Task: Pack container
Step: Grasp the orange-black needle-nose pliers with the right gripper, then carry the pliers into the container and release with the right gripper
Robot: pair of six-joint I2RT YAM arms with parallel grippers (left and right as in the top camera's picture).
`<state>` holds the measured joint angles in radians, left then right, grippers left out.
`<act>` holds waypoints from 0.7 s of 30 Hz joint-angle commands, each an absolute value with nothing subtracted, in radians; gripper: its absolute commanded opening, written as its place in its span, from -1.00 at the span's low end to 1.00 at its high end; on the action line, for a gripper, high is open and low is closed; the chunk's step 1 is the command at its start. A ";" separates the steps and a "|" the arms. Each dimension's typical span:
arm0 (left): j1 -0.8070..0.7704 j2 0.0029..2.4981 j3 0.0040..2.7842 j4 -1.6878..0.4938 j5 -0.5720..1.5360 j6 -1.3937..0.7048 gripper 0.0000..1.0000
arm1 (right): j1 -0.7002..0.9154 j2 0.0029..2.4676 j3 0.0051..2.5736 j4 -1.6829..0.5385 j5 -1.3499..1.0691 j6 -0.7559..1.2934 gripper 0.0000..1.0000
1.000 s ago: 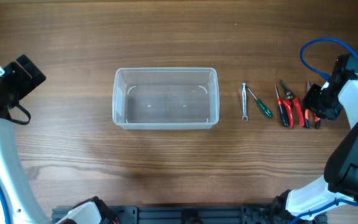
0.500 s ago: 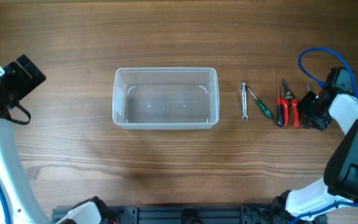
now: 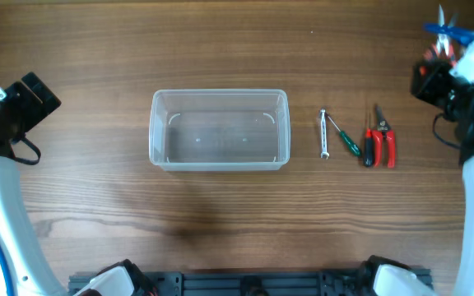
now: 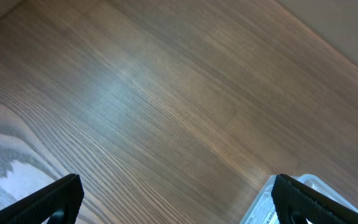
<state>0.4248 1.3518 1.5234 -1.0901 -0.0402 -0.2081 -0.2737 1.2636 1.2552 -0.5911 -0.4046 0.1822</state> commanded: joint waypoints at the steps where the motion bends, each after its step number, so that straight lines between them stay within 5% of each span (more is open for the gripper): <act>1: 0.430 1.355 1.525 -1.090 -0.047 -0.218 1.00 | 0.009 1.129 1.299 -0.593 -0.656 -0.152 -0.91; 4: 0.430 1.355 1.525 -1.089 -0.047 -0.218 1.00 | 0.371 1.171 1.298 -0.645 -0.546 -0.424 -0.92; 7: 0.430 1.355 1.525 -1.089 -0.047 -0.218 1.00 | 0.538 1.338 1.298 -0.634 -0.409 -0.679 -0.91; 15: 0.430 1.355 1.525 -1.089 -0.047 -0.218 1.00 | 0.584 1.824 1.298 -0.389 -0.392 -0.996 -0.91; 21: 0.430 1.355 1.525 -1.090 -0.047 -0.218 1.00 | 0.618 1.939 1.298 -0.296 -0.380 -0.991 -0.91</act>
<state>0.4255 1.3521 1.5234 -1.0916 -0.0402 -0.2081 0.6056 1.8950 1.2900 -0.3107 -0.3759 -0.9688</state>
